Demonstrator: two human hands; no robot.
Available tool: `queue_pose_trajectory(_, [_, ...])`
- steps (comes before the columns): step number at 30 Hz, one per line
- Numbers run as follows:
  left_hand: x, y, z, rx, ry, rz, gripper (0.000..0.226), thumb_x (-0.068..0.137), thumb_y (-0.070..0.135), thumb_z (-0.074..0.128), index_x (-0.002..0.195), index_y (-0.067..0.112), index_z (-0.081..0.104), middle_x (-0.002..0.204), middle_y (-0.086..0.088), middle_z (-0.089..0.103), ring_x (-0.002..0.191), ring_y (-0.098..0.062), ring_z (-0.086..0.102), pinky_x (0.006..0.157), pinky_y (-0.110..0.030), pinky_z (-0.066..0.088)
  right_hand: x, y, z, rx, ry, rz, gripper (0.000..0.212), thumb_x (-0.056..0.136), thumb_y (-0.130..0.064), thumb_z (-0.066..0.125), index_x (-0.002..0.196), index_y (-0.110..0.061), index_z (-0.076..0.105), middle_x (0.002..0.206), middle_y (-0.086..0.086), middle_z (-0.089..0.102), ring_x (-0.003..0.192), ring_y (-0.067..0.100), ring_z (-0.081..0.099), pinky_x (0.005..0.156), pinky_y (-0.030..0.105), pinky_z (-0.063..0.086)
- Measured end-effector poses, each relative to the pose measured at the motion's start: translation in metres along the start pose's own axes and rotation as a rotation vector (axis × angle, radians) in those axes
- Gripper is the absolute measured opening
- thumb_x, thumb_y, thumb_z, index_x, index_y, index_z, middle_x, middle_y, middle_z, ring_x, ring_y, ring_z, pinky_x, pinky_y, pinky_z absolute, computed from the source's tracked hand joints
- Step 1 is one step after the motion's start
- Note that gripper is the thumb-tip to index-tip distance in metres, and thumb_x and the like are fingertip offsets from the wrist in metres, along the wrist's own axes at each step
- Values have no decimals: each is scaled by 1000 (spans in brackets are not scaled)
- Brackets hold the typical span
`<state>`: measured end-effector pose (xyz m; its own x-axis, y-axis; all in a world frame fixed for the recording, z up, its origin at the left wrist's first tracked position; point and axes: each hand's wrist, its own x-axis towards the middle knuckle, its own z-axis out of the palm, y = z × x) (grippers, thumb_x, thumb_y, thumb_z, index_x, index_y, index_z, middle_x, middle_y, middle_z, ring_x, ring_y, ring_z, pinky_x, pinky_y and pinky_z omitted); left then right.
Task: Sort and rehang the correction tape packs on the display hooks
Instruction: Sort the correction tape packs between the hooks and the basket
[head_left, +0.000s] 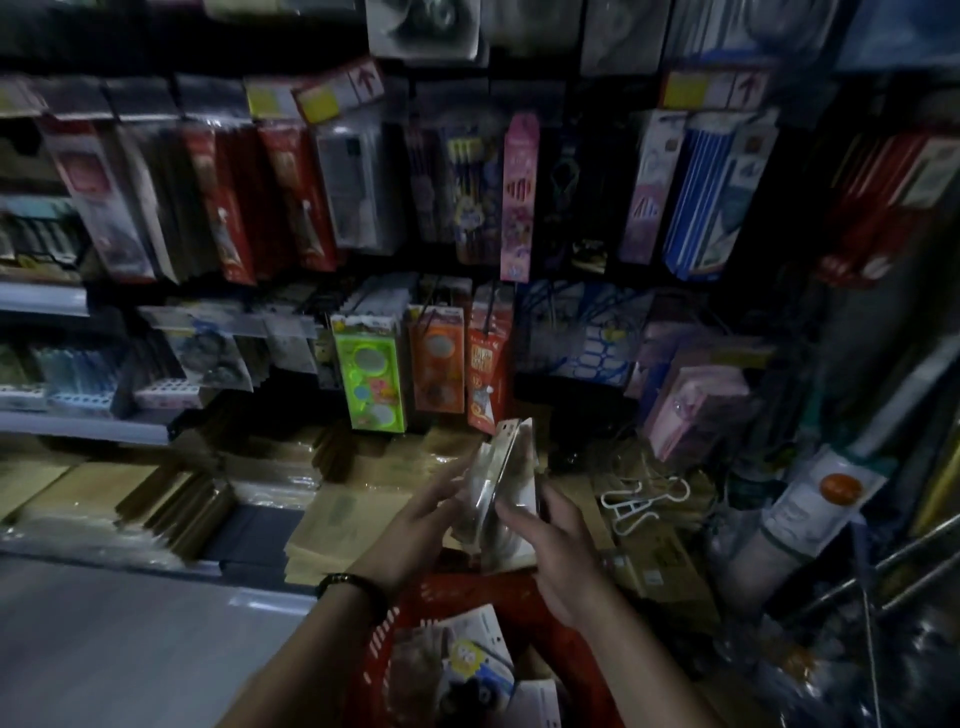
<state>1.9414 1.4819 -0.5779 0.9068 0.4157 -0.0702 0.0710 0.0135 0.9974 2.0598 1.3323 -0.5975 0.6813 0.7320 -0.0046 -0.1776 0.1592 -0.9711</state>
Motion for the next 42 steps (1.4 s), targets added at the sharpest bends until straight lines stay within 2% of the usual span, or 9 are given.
queue_pose_trajectory(6, [11,46,-14,-60,-32,-109,57,72,57,92,123,54,69,126,-2,78,115,-27,76,94,-49,64,12,-42,-4,-54,-19,-90,36,96,-30,70,132,-26,71,129,8,74,122,31,70,106,59,53])
queue_pose_trajectory(10, [24,59,-20,-28,93,-56,81,55,62,99,124,25,75,120,-5,81,106,-24,79,80,-37,60,22,-67,-1,-95,-12,-189,32,96,-20,67,128,-23,73,123,13,76,115,36,72,99,62,56])
queue_pose_trajectory(13, [30,67,-29,-182,176,-26,82,57,44,104,126,13,73,123,-15,79,111,-36,77,87,-54,64,30,-90,-4,-121,77,-273,31,97,-12,69,126,-24,72,118,9,78,110,33,74,95,60,59])
queue_pose_trajectory(15, [33,77,-34,-257,248,27,78,56,42,105,119,8,76,118,-20,79,110,-41,77,88,-64,63,35,-106,-7,-108,129,-323,35,100,-5,67,130,-24,68,117,6,78,110,29,75,85,44,64])
queue_pose_trajectory(21, [46,132,-31,-348,245,207,52,79,33,91,121,8,74,120,-25,77,109,-45,76,83,-54,65,46,-162,7,-16,82,-437,42,102,-9,66,141,-27,61,124,6,76,111,26,75,83,37,64])
queue_pose_trajectory(26, [59,175,-21,-367,159,258,52,83,33,90,126,11,72,127,-21,76,116,-44,74,92,-64,61,60,-187,29,-100,112,-445,46,103,-21,67,146,-30,56,125,-2,76,113,18,75,88,36,64])
queue_pose_trajectory(33, [72,227,-39,-256,138,340,55,68,31,103,116,29,76,126,-11,78,114,-37,77,89,-64,62,78,-231,43,-507,177,-621,39,101,-45,65,138,-50,57,129,-30,55,125,6,61,97,28,58])
queue_pose_trajectory(38, [87,266,-47,-250,170,411,60,62,32,105,114,29,75,121,-12,79,108,-39,78,81,-60,65,94,-276,44,-1203,69,-833,99,84,-77,60,165,-36,19,163,-24,14,152,0,12,121,26,18])
queue_pose_trajectory(42, [105,292,-59,-247,152,460,63,67,30,103,122,27,72,125,-14,78,111,-40,77,87,-66,62,116,-308,45,-1294,18,-939,98,84,-76,59,165,-44,14,154,-28,25,147,1,17,123,29,23])
